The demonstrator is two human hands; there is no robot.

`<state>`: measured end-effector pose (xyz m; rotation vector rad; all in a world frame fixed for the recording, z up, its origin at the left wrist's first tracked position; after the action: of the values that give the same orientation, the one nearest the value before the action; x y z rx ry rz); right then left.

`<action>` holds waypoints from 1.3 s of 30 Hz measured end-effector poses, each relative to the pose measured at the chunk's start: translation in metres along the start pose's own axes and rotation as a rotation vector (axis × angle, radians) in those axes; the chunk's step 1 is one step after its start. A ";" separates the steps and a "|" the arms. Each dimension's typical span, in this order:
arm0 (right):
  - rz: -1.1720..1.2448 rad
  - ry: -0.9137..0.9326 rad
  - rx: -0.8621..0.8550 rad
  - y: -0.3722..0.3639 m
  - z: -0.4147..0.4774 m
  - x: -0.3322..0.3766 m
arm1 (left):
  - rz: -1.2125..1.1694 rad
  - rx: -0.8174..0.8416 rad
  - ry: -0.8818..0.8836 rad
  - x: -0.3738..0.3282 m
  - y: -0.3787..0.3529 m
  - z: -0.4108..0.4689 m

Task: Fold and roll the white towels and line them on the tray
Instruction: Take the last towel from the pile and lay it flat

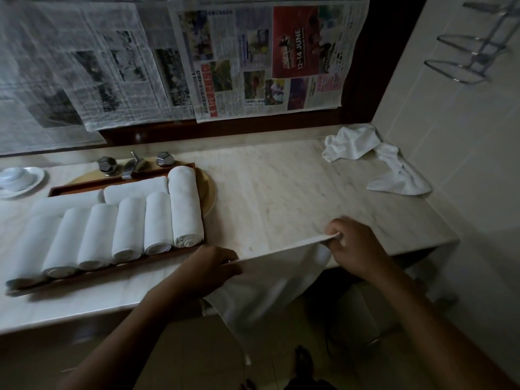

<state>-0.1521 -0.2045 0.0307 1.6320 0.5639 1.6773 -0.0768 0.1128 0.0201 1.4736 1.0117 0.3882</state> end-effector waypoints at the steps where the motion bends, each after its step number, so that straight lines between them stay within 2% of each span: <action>1: 0.063 -0.060 0.042 -0.006 -0.005 -0.014 | -0.005 -0.008 0.013 0.008 -0.007 -0.002; 7: 0.116 -0.300 0.214 -0.024 -0.029 -0.076 | -0.081 0.006 0.139 0.039 -0.044 -0.016; 12: 0.053 -0.339 0.321 -0.013 -0.023 -0.100 | -0.119 0.070 0.152 0.033 -0.073 -0.008; 19: 0.014 -0.376 0.183 0.005 0.047 -0.132 | -0.249 -0.073 0.269 0.037 -0.066 0.053; 25: -0.050 -0.285 0.057 0.014 0.146 -0.148 | -0.204 -0.258 0.372 0.062 -0.034 0.137; 30: -0.032 -0.185 0.047 0.015 0.244 -0.157 | -0.089 -0.336 0.448 0.092 0.004 0.222; 34: -0.024 -0.155 0.048 0.016 0.319 -0.158 | -0.090 -0.388 0.499 0.111 0.038 0.279; 39: 0.143 -0.169 -0.066 0.014 0.417 -0.156 | -0.016 -0.486 0.541 0.132 0.090 0.351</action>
<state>0.2447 -0.4003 -0.0201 1.7802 0.3115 1.6204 0.2918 0.0037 -0.0081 0.9327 1.2391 0.9836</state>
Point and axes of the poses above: each hand's wrist, its own z-axis towards the middle knuckle, its own y-axis out of the back of the hand, x = y × z, the point moved 3 cm from there along z, towards the middle knuckle, and after that the axes turned 13 degrees about z, right-handed, at the moved point
